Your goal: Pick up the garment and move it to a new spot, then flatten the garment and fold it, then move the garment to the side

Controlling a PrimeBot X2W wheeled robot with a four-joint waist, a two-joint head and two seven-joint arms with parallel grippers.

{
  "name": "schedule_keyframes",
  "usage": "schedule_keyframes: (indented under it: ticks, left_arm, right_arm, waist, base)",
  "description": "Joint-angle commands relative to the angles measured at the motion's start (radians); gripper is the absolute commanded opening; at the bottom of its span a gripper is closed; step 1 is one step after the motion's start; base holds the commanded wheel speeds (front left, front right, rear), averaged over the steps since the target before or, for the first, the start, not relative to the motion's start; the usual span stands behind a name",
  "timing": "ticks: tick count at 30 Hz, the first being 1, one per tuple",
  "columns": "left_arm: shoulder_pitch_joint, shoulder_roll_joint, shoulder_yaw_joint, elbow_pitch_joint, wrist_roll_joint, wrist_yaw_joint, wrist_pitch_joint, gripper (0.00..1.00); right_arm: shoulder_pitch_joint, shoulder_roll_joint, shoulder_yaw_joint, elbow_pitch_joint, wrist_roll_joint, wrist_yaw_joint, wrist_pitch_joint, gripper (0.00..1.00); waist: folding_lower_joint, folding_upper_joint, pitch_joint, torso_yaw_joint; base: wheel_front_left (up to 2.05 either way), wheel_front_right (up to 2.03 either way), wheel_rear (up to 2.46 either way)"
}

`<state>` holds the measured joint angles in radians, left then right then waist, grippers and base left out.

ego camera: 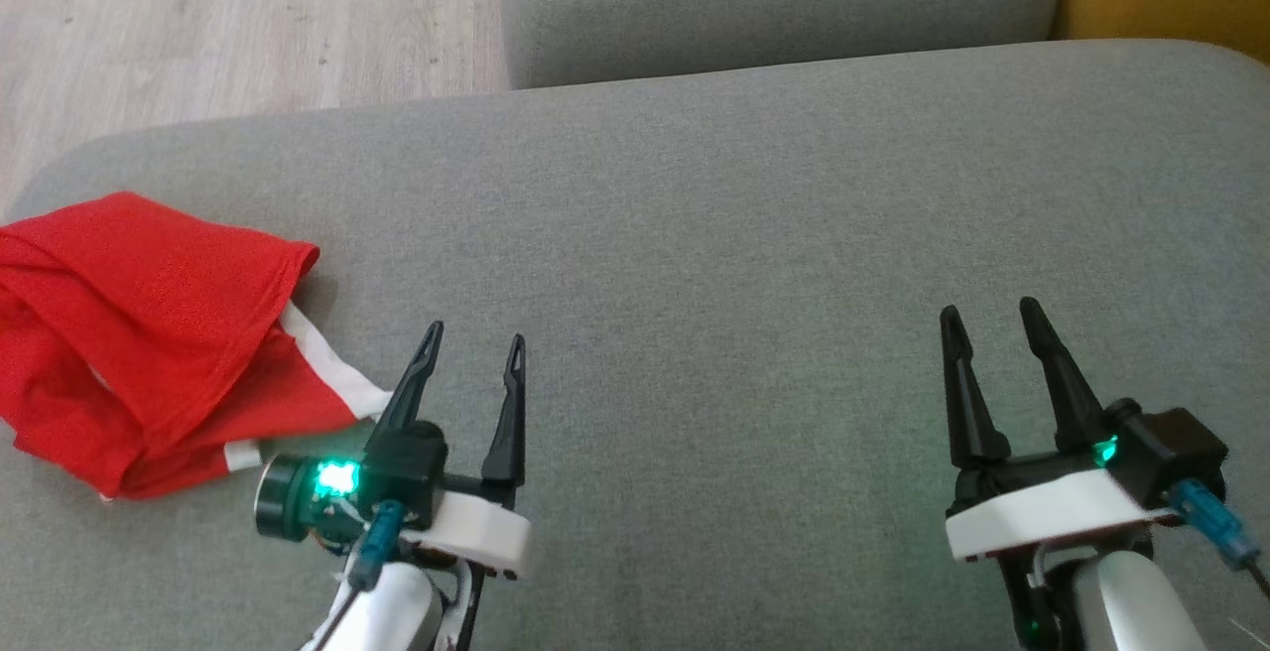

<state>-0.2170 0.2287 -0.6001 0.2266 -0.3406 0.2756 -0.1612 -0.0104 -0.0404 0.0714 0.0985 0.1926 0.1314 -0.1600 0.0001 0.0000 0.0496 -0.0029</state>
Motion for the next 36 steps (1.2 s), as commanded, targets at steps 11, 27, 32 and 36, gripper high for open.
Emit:
schedule_keyframes:
  ticks: [11, 27, 32, 36]
  left_arm:
    - [-0.089, 0.04, -0.042, -0.041, 0.08, 0.075, -0.046, 1.0]
    - [0.037, -0.083, 0.19, -0.047, 0.034, -0.057, -0.093, 1.0]
    - [0.06, -0.133, 0.277, -0.005, 0.036, -0.128, -0.101, 1.0]
    - [0.067, -0.155, 0.327, 0.025, 0.04, -0.176, -0.101, 1.0]
  right_arm:
    - [-0.049, -0.009, 0.024, -0.065, -0.162, -0.001, -0.047, 1.0]
    - [-0.019, -0.01, -0.02, -0.024, 0.018, -0.001, -0.094, 1.0]
    - [-0.016, -0.01, -0.017, -0.002, 0.008, -0.001, -0.102, 1.0]
    - [-0.016, -0.01, -0.013, 0.014, 0.008, -0.001, -0.102, 1.0]
  waist:
    - [-0.0001, 0.0, 0.007, 0.008]
    - [-0.0001, 0.0, 0.004, 0.018]
    - [-0.0001, 0.0, 0.0, 0.018]
    - [-0.0001, 0.0, -0.002, 0.018]
  base:
    - [0.0, 0.0, 0.0]
    - [0.0, 0.0, 0.0]
    - [0.0, 0.0, 0.0]
    - [0.0, 0.0, 0.0]
